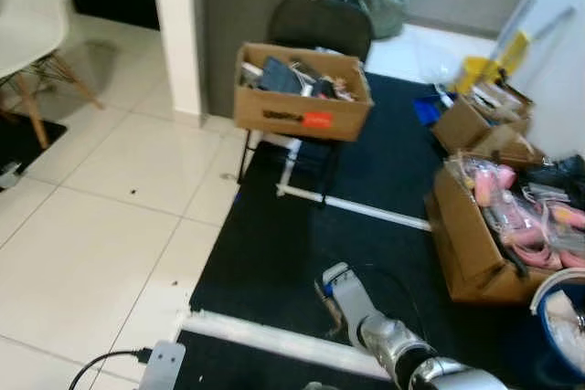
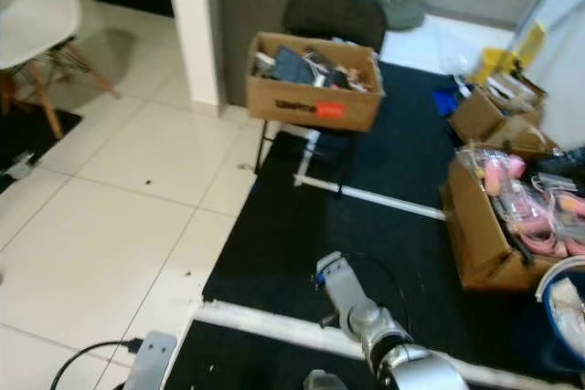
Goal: Picking trash to rubbish bin
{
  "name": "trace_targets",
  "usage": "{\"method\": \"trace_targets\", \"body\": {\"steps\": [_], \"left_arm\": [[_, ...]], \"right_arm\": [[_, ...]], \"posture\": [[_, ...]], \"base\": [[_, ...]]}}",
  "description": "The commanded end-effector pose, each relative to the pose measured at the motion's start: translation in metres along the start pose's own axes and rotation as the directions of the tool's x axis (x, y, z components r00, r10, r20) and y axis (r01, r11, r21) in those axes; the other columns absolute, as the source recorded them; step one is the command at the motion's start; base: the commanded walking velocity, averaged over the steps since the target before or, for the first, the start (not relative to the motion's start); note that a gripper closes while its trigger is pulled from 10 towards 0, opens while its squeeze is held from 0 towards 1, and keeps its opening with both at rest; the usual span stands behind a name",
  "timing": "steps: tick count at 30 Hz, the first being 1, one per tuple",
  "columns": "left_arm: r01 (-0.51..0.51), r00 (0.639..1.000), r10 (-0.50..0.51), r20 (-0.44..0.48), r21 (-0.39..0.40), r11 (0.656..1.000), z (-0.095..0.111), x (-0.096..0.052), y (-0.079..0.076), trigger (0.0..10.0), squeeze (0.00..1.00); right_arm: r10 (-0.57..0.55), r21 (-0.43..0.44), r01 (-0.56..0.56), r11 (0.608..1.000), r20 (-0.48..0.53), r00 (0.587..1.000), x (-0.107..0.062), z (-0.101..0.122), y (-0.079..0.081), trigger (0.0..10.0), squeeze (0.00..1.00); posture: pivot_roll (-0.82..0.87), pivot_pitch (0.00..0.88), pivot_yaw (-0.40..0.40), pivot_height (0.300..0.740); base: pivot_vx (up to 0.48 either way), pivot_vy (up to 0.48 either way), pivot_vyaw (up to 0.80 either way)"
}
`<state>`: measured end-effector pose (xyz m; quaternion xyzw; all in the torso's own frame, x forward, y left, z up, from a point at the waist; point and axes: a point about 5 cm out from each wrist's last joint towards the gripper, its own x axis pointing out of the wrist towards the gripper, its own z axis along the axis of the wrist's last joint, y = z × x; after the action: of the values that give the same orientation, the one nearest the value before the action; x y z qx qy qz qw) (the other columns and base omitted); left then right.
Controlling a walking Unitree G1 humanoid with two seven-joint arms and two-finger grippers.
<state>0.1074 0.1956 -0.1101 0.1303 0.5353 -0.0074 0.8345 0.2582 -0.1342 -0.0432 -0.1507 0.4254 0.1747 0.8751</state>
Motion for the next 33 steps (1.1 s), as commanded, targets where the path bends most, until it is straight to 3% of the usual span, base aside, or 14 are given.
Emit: {"method": "trace_targets", "body": {"steps": [1, 3, 7, 13, 25, 33], "left_arm": [[0.029, 0.998, -0.029, -0.06, 0.003, 1.0, -0.013, -0.002, -0.007, 10.0, 0.0], [0.021, 0.998, -0.022, -0.062, -0.004, 1.0, -0.014, -0.002, -0.006, 10.0, 0.0], [0.02, 0.998, -0.02, -0.062, -0.011, 1.0, -0.014, -0.002, -0.006, 10.0, 0.0], [0.021, 0.998, -0.024, -0.062, -0.039, 0.999, -0.014, -0.002, -0.008, 10.0, 0.0], [0.012, 0.999, -0.014, -0.052, -0.039, 0.999, -0.009, -0.001, -0.003, 10.0, 0.0], [0.017, 0.998, -0.019, -0.055, -0.033, 0.999, -0.011, -0.002, -0.004, 10.0, 0.0]], "right_arm": [[0.014, 0.022, -0.015, 1.0, 0.049, 0.999, 0.0, 0.016, 0.001, 10.0, 0.0], [0.039, 0.029, -0.042, 0.999, 0.093, 0.995, 0.001, 0.031, 0.006, 10.0, 0.0], [0.054, 0.047, -0.059, 0.997, 0.116, 0.992, 0.002, 0.037, 0.011, 10.0, 0.0], [0.111, 0.081, -0.132, 0.988, 0.224, 0.968, 0.001, 0.064, 0.024, 10.0, 0.0], [0.214, 0.008, -0.223, 0.975, 0.259, 0.942, 0.0, 0.072, 0.045, 10.0, 0.0], [0.221, -0.003, -0.228, 0.974, 0.263, 0.939, 0.0, 0.073, 0.045, 10.0, 0.0]], "posture": [[0.11, 0.006, -0.049, 0.74], [0.12, 0.003, -0.056, 0.74], [0.12, 0.002, -0.058, 0.74], [0.12, 0.0, -0.059, 0.74], [0.12, 0.0, -0.056, 0.74], [0.12, 0.0, -0.058, 0.74]], "base": [[0.0, 0.0, -0.8], [0.0, 0.0, -0.8], [0.0, 0.0, -0.8], [0.0, 0.0, -0.67], [0.402, 0.0, 0.0], [0.476, 0.0, 0.0]]}}
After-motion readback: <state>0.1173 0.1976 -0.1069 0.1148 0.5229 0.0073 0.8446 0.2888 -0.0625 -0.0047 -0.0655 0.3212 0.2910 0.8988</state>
